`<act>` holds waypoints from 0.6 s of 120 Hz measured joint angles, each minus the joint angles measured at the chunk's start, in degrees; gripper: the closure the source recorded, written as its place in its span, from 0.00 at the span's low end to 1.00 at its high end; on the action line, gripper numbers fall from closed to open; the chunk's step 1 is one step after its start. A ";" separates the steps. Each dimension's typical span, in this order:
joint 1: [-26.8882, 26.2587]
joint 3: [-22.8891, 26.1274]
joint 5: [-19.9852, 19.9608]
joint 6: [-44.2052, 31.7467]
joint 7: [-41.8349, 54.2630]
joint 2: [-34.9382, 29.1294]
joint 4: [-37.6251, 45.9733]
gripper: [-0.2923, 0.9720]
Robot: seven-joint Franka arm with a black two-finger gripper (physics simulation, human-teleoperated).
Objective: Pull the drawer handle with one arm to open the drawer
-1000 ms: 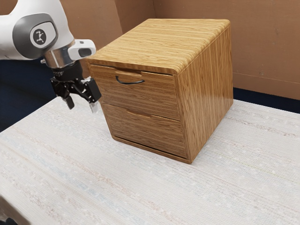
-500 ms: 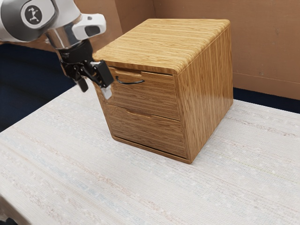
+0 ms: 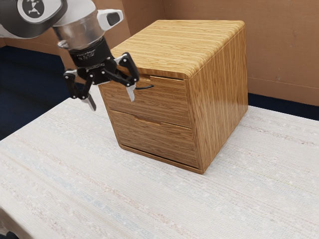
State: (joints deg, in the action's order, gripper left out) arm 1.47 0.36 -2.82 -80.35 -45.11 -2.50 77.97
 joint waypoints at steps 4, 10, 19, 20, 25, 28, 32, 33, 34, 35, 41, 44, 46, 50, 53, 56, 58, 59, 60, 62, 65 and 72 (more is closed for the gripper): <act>0.38 0.00 -0.38 -0.20 -2.56 0.03 0.01 0.23; 0.83 0.00 -0.96 -0.68 -6.14 0.33 0.01 0.23; 1.28 0.12 -1.52 -1.69 -10.97 1.11 -0.02 0.23; 1.34 0.16 -1.57 -1.83 -11.47 1.19 -0.03 0.23; 1.64 0.40 -1.76 -2.59 -13.88 1.52 -0.05 0.23; 1.72 0.48 -1.85 -2.98 -15.26 1.66 -0.04 0.23; 1.74 0.50 -1.97 -3.43 -16.99 1.77 -0.01 0.23; 1.73 0.49 -1.99 -3.56 -17.41 1.78 0.03 0.23; 1.72 0.48 -2.02 -3.69 -17.83 1.78 0.06 0.23; 1.71 0.48 -2.04 -3.84 -18.24 1.76 0.22 0.23; 1.33 0.14 -2.15 -4.66 -20.57 1.28 1.21 0.23; 1.01 -0.16 -2.19 -5.00 -21.66 0.97 1.64 0.23; 0.74 -0.40 -2.21 -5.21 -22.36 0.75 1.96 0.23; 0.25 -0.86 -2.25 -5.71 -23.71 0.09 3.04 0.23; -0.11 -1.22 -2.27 -6.21 -24.68 -0.36 3.92 0.23; -0.34 -1.51 -2.29 -6.74 -25.61 -0.68 4.67 0.23; -0.39 -1.65 -2.28 -7.08 -26.21 -0.86 5.02 0.23; -0.41 -1.72 -2.28 -7.24 -26.51 -0.94 5.16 0.23; -0.40 -1.77 -2.28 -7.40 -26.80 -1.02 5.28 0.23; -0.38 -1.89 -2.28 -7.70 -27.37 -1.23 5.47 0.23; -0.43 -2.23 -2.28 -8.12 -28.20 -1.57 5.84 0.23; -0.42 -3.35 -2.27 -8.91 -30.00 -1.94 6.34 0.23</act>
State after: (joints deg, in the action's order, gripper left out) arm 1.05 -2.99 -5.09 -89.26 -75.11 -4.44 84.31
